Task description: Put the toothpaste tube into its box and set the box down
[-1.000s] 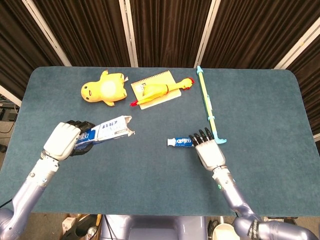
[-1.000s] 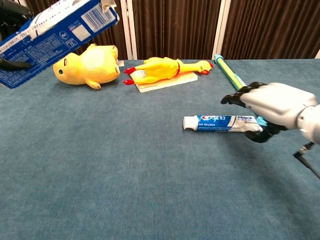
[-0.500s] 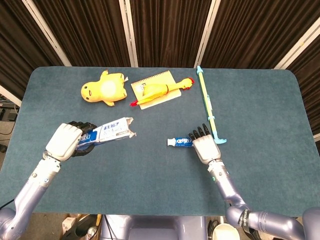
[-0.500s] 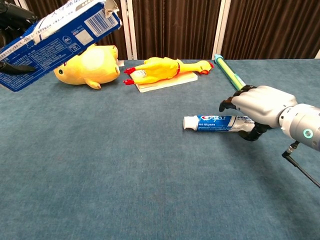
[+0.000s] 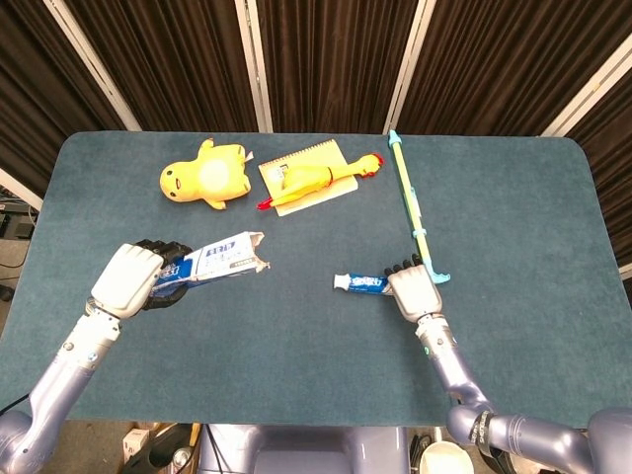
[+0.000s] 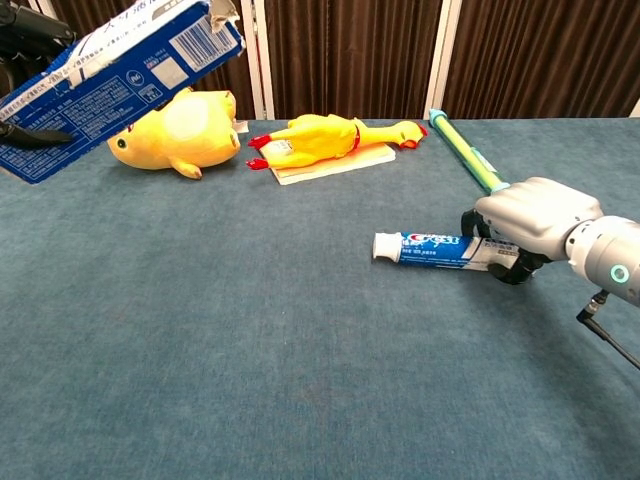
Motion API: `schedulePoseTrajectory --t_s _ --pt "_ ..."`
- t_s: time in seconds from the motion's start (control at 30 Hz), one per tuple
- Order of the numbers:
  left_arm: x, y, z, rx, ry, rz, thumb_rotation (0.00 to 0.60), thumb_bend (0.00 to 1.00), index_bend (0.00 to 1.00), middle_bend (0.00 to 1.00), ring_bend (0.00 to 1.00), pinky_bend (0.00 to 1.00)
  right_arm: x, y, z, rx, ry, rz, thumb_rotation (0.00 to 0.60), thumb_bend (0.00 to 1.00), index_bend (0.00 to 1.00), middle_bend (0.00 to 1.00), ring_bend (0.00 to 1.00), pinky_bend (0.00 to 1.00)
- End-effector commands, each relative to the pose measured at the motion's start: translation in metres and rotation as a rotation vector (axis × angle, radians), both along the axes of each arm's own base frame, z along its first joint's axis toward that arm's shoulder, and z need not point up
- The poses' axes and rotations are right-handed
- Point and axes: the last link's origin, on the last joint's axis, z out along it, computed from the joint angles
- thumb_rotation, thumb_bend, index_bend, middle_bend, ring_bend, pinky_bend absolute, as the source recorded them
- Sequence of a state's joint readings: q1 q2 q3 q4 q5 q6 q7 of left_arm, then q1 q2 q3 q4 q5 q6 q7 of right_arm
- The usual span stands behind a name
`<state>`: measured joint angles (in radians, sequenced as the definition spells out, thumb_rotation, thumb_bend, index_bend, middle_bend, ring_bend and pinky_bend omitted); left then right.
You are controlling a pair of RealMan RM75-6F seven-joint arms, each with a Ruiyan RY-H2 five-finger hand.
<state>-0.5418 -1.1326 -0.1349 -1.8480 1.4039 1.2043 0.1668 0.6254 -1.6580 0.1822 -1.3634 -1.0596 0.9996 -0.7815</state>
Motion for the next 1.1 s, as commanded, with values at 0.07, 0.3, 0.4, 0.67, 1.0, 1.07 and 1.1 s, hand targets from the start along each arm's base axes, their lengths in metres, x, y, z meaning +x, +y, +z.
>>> schedulePoseTrajectory --t_s 0.07,0.3,0.4,0.67,1.0,1.07,1.1 --pt "0.000 0.000 0.000 -0.001 0.000 0.000 0.600 0.39 0.42 0.51 0.48 0.49 -0.006 0.004 -0.002 0.011 0.018 -0.010 0.600 0.42 0.75 0.66 0.56 0.48" --pt "-0.001 0.000 -0.001 -0.003 0.002 -0.002 0.600 0.39 0.42 0.51 0.48 0.49 0.001 0.012 0.007 0.011 -0.033 0.010 0.600 0.45 0.81 0.71 0.62 0.54" --pt "-0.001 0.000 -0.004 -0.012 0.002 -0.003 0.600 0.39 0.43 0.51 0.48 0.49 0.011 0.015 0.020 -0.001 -0.069 0.053 0.600 0.45 0.81 0.71 0.62 0.54" --pt "0.010 0.004 -0.018 -0.040 -0.025 -0.028 0.600 0.39 0.43 0.52 0.48 0.49 0.030 0.021 0.064 -0.036 -0.138 0.147 0.600 0.45 0.81 0.71 0.62 0.54" --pt "0.029 0.023 -0.045 -0.011 -0.071 -0.165 0.600 0.39 0.43 0.52 0.49 0.49 0.034 0.003 0.135 -0.150 -0.071 0.230 0.600 0.45 0.81 0.71 0.62 0.54" --pt "0.031 0.027 -0.051 0.003 -0.100 -0.193 0.600 0.39 0.43 0.52 0.49 0.49 0.034 -0.002 0.152 -0.180 -0.053 0.241 0.600 0.45 0.81 0.71 0.62 0.54" --pt "0.031 0.029 -0.054 0.011 -0.108 -0.205 0.600 0.39 0.43 0.52 0.49 0.49 0.034 -0.005 0.160 -0.192 -0.047 0.247 0.600 0.45 0.81 0.71 0.62 0.54"
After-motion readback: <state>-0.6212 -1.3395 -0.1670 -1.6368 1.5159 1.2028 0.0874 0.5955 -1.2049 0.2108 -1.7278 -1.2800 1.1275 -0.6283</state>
